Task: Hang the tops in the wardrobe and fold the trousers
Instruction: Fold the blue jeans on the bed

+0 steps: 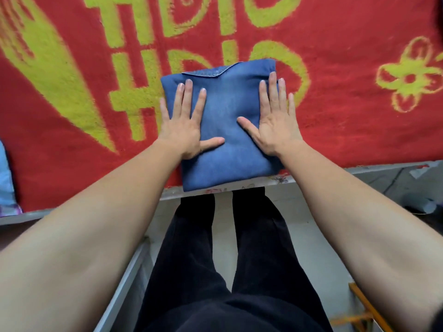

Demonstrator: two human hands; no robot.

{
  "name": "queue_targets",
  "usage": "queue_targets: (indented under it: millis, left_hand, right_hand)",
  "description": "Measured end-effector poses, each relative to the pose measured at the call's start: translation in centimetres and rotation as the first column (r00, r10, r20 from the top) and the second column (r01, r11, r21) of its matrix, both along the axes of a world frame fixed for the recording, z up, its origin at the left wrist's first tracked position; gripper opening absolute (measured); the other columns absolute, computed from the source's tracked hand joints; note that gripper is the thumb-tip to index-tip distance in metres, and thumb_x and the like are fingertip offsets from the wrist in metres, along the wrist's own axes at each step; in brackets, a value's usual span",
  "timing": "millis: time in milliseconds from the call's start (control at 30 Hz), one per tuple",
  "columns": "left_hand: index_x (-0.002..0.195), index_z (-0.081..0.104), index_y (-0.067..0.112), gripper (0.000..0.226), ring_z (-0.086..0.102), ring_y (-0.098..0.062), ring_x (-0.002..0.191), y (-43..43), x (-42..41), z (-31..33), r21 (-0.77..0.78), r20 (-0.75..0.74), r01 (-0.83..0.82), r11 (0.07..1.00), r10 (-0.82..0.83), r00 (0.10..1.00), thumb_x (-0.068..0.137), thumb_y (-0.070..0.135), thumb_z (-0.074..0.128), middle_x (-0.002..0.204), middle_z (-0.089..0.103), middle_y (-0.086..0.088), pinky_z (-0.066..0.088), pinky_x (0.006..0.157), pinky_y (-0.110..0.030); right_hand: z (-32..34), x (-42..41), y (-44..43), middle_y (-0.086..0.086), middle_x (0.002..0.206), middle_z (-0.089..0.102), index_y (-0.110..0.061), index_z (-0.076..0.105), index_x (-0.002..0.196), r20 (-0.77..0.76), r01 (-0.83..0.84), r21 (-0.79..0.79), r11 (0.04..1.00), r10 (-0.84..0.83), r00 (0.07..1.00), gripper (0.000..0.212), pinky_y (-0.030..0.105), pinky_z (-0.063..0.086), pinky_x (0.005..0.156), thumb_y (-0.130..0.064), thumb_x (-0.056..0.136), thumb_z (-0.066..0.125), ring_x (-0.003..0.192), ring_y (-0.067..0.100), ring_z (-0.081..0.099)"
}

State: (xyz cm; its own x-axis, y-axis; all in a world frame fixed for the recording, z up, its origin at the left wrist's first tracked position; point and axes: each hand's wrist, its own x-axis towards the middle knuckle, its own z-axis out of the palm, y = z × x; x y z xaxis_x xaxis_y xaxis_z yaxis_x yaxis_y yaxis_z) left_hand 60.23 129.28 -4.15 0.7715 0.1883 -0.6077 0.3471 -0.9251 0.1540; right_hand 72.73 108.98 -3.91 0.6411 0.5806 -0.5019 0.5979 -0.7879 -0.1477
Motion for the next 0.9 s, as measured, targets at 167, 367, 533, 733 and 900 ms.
queue_targets:
  millis: [167,367,533,733,900]
  left_hand:
    - [0.151,-0.025,0.020,0.122,-0.022,-0.033,0.148,-0.4,-0.2,-3.4,0.006,0.053,-0.032,0.999,0.031,0.998,0.064,0.095,0.014,0.160,-0.024,-0.018,-0.007,0.113,-0.066]
    - [0.152,-0.025,0.025,0.114,-0.028,-0.025,0.147,-0.2,-0.2,-0.2,-0.016,-0.006,-0.035,0.999,0.035,0.999,0.073,0.091,0.024,0.159,-0.033,-0.008,-0.001,0.114,-0.065]
    - [0.157,0.016,0.021,0.074,-0.002,-0.026,0.152,-0.3,-1.2,3.0,-0.075,0.098,-0.187,0.979,0.194,0.976,0.097,0.061,0.034,0.165,0.000,-0.012,0.009,0.116,-0.061]
    - [0.157,0.014,0.016,0.083,0.005,-0.025,0.152,2.1,3.8,3.7,-0.105,0.160,-0.172,0.979,0.188,0.969,0.094,0.057,0.048,0.165,0.008,-0.009,0.007,0.119,-0.055]
    - [0.155,0.016,0.019,0.097,0.022,-0.026,0.149,3.5,10.3,2.4,-0.154,0.021,0.032,0.987,-0.029,0.999,0.082,0.072,0.054,0.159,0.032,-0.006,0.009,0.117,-0.057]
  right_hand:
    - [-2.9,0.5,-0.3,0.016,0.166,-0.011,-0.010,-0.002,0.159,-0.022,-0.010,0.071,0.997,0.012,1.000,0.094,0.058,0.002,0.122,-0.073,0.094,0.023,0.153,0.035,-0.009]
    - [0.3,-0.5,0.1,0.009,0.166,-0.017,-0.014,-0.005,0.159,-0.020,0.066,0.021,0.998,-0.066,0.998,0.092,0.054,0.009,0.123,-0.072,0.094,0.023,0.153,0.032,-0.013]
    - [4.1,-4.6,0.0,0.019,0.166,-0.007,-0.012,0.001,0.160,-0.140,0.425,0.175,0.888,-0.405,0.904,0.097,0.046,0.012,0.124,-0.053,0.092,0.058,0.154,0.035,-0.001]
    - [5.6,-11.5,-0.5,0.020,0.162,0.012,-0.011,0.003,0.159,-0.327,0.967,0.171,0.188,-0.915,0.235,0.126,0.044,0.016,0.120,-0.052,0.071,0.084,0.150,0.033,0.015]
    - [3.8,-14.8,-0.1,0.005,0.148,0.042,-0.014,0.031,0.144,-0.662,0.807,-0.328,-0.491,-0.490,-0.567,0.105,0.044,0.041,0.108,-0.051,0.064,0.089,0.130,0.025,0.047]
